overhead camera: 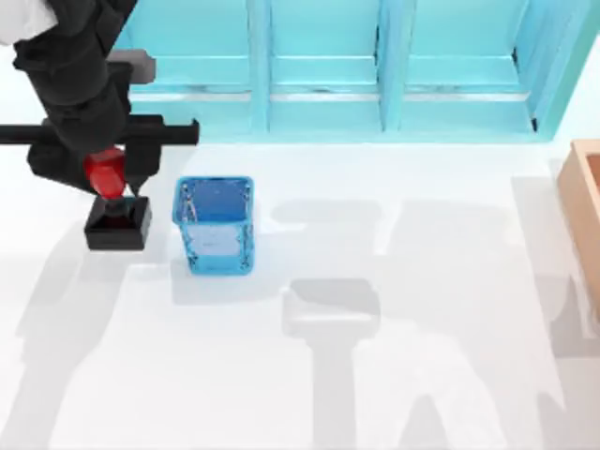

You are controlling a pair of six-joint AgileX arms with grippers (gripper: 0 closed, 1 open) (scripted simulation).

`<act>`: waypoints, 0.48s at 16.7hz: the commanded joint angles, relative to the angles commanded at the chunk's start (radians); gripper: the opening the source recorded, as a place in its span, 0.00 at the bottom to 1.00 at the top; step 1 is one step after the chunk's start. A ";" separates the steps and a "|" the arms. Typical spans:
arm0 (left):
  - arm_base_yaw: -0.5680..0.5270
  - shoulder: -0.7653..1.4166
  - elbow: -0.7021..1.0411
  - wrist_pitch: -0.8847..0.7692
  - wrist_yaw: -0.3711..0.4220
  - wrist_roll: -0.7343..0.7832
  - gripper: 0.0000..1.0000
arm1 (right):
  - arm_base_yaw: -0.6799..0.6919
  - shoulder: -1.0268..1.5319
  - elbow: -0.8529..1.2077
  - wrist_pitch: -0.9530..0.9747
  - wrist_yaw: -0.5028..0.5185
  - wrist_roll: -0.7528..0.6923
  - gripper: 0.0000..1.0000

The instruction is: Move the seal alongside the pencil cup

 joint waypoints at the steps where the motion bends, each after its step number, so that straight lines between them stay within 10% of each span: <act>1: 0.001 0.001 -0.006 0.010 0.000 0.000 0.00 | 0.000 0.000 0.000 0.000 0.000 0.000 1.00; 5: 0.002 0.001 -0.007 0.012 -0.001 0.000 0.00 | 0.000 0.000 0.000 0.000 0.000 0.000 1.00; 8: 0.002 0.001 -0.007 0.012 -0.001 0.000 0.23 | 0.000 0.000 0.000 0.000 0.000 0.000 1.00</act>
